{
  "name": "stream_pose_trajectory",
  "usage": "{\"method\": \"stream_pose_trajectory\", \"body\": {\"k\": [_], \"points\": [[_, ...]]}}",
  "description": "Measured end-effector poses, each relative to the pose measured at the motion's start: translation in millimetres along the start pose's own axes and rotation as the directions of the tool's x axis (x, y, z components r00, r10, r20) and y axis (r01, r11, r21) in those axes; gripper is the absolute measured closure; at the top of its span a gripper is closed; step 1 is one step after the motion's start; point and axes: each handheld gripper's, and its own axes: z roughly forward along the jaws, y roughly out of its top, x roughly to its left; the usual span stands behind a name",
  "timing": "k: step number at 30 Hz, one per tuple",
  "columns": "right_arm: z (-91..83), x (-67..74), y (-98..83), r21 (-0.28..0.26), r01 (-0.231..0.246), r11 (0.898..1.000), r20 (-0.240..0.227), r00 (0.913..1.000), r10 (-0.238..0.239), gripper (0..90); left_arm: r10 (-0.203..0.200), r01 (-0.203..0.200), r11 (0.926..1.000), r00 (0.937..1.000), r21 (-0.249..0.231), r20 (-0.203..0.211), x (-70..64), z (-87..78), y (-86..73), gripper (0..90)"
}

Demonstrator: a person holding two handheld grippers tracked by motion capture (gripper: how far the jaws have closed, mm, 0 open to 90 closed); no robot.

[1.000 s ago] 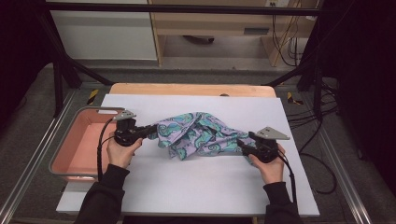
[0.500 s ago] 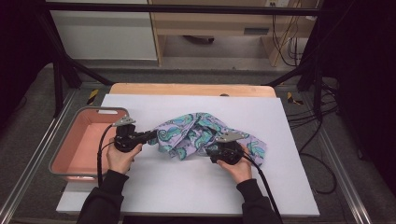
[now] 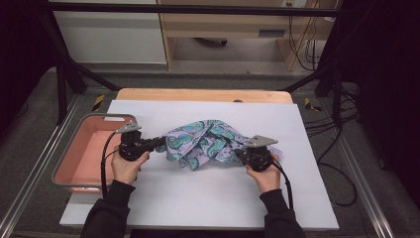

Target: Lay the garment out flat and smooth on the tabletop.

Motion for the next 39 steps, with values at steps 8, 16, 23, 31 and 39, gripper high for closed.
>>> {"method": "stream_pose_trajectory", "body": {"k": [8, 16, 23, 31, 39], "points": [[-45.3, -28.9, 7.1, -0.067, -0.029, 0.997, 0.094, 0.9950, 0.035, 90.0, 0.014, -0.014, 0.9999, 0.9998, -0.004, -0.013, -3.4, -7.2, 2.4, 87.3], [-33.2, -59.7, -9.2, 0.002, -0.073, 0.997, 0.233, 0.9700, 0.071, 89.0, 0.024, -0.024, 0.9997, 0.9996, 0.004, -0.011, -6.0, -8.1, 0.3, 87.3], [-23.4, -29.9, -8.3, -0.057, -0.027, 0.998, 0.154, 0.9874, 0.036, 63.9, 0.030, -0.030, 0.9995, 0.9994, 0.009, -0.017, -6.9, -5.8, -1.6, 87.4], [11.2, 25.1, 5.4, -0.075, -0.031, 0.997, -0.051, 0.9983, 0.027, 41.7, 0.029, -0.029, 0.9995, 0.9994, 0.010, -0.021, -6.1, -6.0, -2.7, 87.4], [58.8, 55.8, 9.6, -0.043, -0.087, 0.995, -0.123, 0.9892, 0.081, 28.7, 0.029, -0.029, 0.9995, 0.9994, 0.015, -0.017, -6.2, -5.0, -4.4, 87.4]]}}
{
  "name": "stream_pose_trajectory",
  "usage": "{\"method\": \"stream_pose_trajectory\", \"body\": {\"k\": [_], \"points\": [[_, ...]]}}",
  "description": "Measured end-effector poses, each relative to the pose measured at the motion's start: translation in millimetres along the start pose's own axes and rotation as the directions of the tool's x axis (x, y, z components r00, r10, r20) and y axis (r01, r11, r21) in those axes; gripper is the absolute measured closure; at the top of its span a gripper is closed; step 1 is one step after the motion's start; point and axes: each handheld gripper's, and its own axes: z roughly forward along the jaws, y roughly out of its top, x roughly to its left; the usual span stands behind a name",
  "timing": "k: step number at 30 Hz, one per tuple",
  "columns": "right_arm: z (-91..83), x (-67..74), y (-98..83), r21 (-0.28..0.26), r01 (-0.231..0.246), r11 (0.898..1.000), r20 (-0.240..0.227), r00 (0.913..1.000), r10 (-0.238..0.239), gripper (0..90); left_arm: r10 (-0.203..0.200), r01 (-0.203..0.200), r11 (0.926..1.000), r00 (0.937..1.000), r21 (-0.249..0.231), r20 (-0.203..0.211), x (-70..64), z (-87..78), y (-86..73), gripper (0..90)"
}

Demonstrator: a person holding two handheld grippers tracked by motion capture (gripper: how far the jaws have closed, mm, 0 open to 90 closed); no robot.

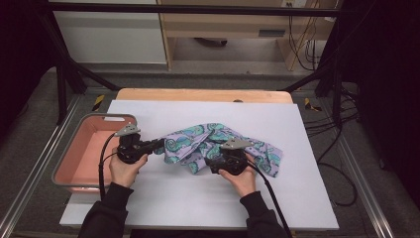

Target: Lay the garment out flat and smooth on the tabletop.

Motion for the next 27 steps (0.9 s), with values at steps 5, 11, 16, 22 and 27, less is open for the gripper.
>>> {"method": "stream_pose_trajectory", "body": {"k": [5, 11, 16, 22, 27], "points": [[19.5, 5.7, -6.5, 0.020, 0.027, 0.999, 0.036, 0.9990, -0.027, 51.9, 0.001, -0.001, 1.0000, 1.0000, 0.003, 0.001, -1.0, 0.5, -0.4, 87.4], [11.8, 8.8, -5.6, 0.018, 0.055, 0.998, -0.017, 0.9983, -0.055, 84.6, 0.000, 0.000, 1.0000, 1.0000, 0.001, 0.007, -1.6, -1.8, -0.5, 87.5], [-20.2, 5.3, 1.3, 0.012, 0.103, 0.995, -0.058, 0.9931, -0.102, 85.5, -0.009, 0.009, 1.0000, 0.9989, -0.004, 0.047, -10.6, -13.4, -1.2, 87.7], [-64.7, -5.1, -5.1, 0.018, 0.086, 0.996, -0.120, 0.9893, -0.083, 85.6, 0.024, -0.027, 0.9987, 0.9978, 0.044, 0.061, -30.4, -29.7, -11.9, 87.7], [-69.8, 1.3, -22.4, 0.093, 0.113, 0.989, -0.182, 0.9788, -0.094, 85.0, 0.035, -0.041, 0.9910, 0.9983, 0.128, 0.046, -37.9, -29.4, -31.9, 87.7]]}}
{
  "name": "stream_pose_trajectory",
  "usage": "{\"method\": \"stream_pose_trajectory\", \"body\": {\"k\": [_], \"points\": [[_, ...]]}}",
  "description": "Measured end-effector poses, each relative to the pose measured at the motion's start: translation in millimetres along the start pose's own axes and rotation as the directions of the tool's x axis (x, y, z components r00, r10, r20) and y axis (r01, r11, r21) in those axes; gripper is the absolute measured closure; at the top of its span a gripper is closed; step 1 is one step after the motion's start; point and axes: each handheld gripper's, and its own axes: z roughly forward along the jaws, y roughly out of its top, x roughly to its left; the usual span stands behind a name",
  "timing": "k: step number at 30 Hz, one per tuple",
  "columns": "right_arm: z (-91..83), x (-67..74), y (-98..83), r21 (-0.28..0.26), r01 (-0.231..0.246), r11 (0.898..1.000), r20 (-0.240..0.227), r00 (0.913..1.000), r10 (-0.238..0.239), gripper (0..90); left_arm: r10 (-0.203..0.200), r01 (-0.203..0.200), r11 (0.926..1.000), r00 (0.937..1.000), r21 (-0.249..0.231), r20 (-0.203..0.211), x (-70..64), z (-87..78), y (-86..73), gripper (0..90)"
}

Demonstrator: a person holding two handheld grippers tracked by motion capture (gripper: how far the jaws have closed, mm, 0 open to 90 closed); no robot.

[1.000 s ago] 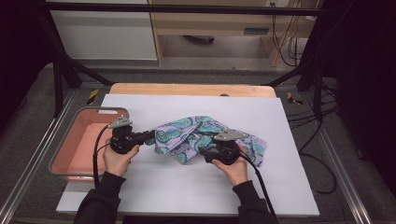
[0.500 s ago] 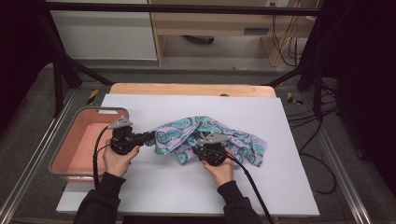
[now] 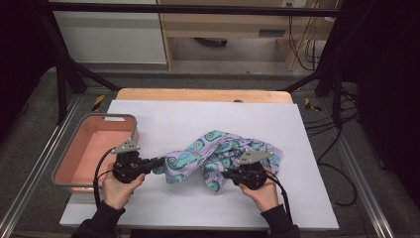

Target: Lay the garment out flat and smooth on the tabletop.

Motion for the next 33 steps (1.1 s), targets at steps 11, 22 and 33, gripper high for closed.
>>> {"method": "stream_pose_trajectory", "body": {"k": [11, 22, 33], "points": [[-7.2, -3.7, -9.2, -0.059, -0.014, 0.998, 0.094, 0.9954, 0.020, 54.3, 0.022, -0.022, 0.9983, 0.9998, 0.054, -0.002, -3.2, 21.8, -20.6, 75.3], [-49.1, -49.6, -45.4, -0.075, -0.147, 0.986, 0.300, 0.9400, 0.162, 35.7, 0.081, -0.081, 0.9960, 0.9967, -0.037, -0.005, -23.5, 45.5, 17.6, 21.2], [-37.3, -56.4, -51.3, -0.054, -0.165, 0.985, 0.332, 0.9273, 0.173, 38.6, 0.128, -0.129, 0.9911, 0.9915, 0.035, 0.024, -46.0, 99.7, 37.7, 17.0]]}}
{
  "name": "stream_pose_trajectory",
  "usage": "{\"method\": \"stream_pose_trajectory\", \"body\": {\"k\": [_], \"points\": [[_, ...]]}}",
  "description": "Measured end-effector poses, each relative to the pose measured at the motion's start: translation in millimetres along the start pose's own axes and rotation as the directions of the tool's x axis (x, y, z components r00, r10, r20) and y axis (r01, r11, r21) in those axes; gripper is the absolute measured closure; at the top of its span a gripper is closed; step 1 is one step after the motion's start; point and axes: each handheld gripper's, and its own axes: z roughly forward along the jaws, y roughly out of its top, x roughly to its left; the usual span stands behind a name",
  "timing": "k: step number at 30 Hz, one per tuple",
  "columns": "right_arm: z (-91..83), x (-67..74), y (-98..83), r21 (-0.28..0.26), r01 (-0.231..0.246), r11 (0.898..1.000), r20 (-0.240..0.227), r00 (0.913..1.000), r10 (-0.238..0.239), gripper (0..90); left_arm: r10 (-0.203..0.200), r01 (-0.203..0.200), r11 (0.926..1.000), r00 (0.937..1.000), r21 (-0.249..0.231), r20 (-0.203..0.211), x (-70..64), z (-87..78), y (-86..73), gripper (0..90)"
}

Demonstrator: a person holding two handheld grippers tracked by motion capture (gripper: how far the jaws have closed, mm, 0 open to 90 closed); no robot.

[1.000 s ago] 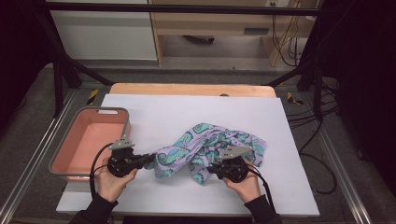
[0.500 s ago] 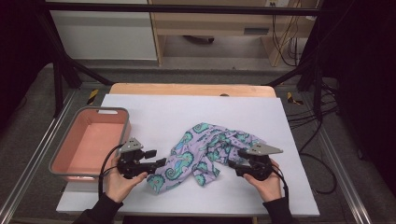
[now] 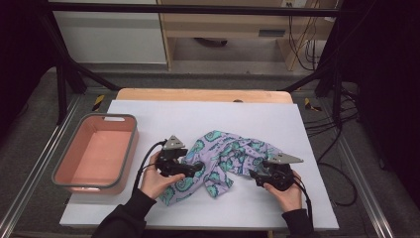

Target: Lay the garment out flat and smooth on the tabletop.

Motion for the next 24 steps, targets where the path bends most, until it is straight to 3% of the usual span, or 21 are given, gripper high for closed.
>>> {"method": "stream_pose_trajectory", "body": {"k": [5, 8, 13, 16, 18, 24], "points": [[1.1, 0.7, -0.9, 0.016, 0.021, 1.000, 0.017, 0.9996, -0.021, 56.2, 0.021, -0.021, 0.9995, 0.9998, 0.023, -0.001, -8.3, 21.2, 15.1, 17.7], [0.8, 0.8, -1.0, 0.015, 0.025, 1.000, 0.013, 0.9996, -0.025, 61.2, 0.027, -0.027, 0.9984, 0.9996, 0.049, 0.004, -11.1, 33.8, 21.7, 22.3], [-0.7, 1.2, -0.9, 0.006, 0.022, 1.000, 0.008, 0.9997, -0.022, 60.0, 0.017, -0.017, 0.9973, 0.9998, 0.071, 0.010, -14.5, 52.4, 25.2, 28.1], [-1.7, 1.3, -1.0, -0.005, 0.014, 1.000, 0.006, 0.9999, -0.014, 57.4, 0.037, -0.036, 0.9974, 0.9991, 0.062, -0.020, -16.3, 61.6, 27.2, 33.4], [-2.5, 1.5, -1.1, -0.007, 0.016, 1.000, 0.006, 0.9999, -0.016, 55.8, 0.029, -0.028, 0.9984, 0.9995, 0.050, -0.015, -16.0, 66.6, 28.8, 38.0], [-5.1, 2.8, -0.2, -0.020, 0.010, 1.000, 0.001, 1.0000, -0.010, 52.9, 0.038, -0.036, 0.9982, 0.9982, 0.047, -0.045, -15.5, 72.9, 32.2, 66.6]]}}
